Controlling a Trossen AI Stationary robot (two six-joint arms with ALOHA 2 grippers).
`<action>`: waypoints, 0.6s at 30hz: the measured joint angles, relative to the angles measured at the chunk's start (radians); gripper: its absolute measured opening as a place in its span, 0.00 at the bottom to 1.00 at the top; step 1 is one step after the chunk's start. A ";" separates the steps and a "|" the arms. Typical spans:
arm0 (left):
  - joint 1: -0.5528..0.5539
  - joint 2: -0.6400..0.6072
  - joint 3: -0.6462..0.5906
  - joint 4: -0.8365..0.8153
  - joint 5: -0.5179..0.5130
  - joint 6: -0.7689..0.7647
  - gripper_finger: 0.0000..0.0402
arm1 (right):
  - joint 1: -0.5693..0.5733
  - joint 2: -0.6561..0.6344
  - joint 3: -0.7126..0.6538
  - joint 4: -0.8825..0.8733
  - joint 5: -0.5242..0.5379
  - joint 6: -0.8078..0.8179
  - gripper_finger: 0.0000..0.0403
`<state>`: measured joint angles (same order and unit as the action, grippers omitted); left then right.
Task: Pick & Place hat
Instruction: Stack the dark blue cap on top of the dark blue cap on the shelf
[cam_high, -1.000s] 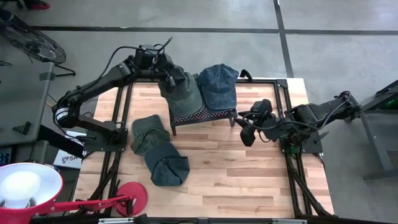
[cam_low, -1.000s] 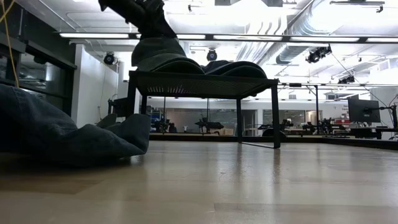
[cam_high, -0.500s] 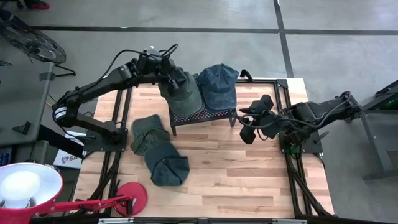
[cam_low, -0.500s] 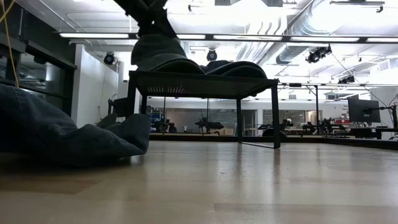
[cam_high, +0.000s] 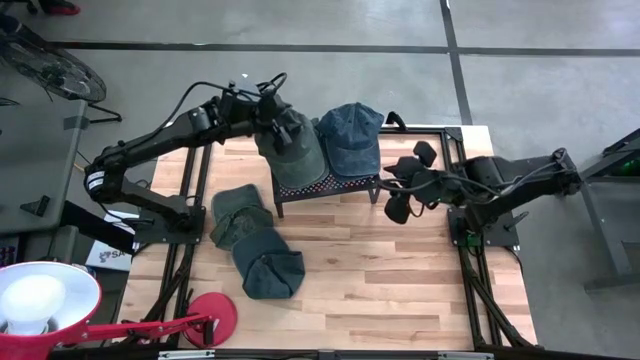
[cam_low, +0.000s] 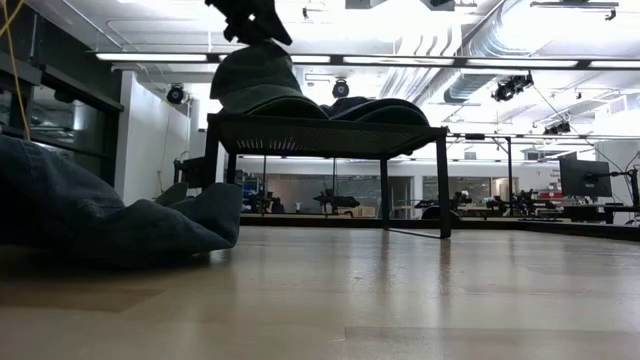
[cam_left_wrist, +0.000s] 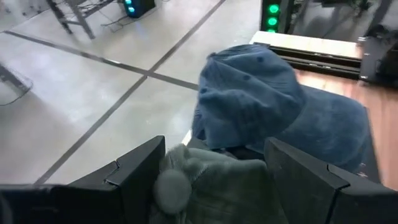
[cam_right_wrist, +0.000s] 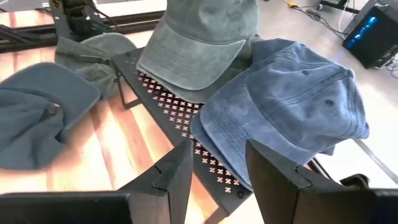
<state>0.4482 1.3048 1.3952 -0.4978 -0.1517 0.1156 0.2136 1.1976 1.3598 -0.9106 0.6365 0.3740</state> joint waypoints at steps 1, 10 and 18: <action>0.000 0.000 0.000 0.002 -0.009 -0.005 0.67 | -0.006 0.000 0.000 -0.003 0.000 -0.002 0.35; -0.010 0.016 0.001 0.086 0.029 -0.015 0.67 | -0.049 0.000 0.000 -0.021 -0.005 -0.016 0.35; -0.018 0.021 0.001 0.180 0.001 -0.017 0.67 | -0.076 0.000 0.000 -0.021 -0.046 -0.006 0.35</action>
<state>0.4298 1.3254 1.3964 -0.3177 -0.1503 0.0985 0.1377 1.1976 1.3598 -0.9313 0.5908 0.3676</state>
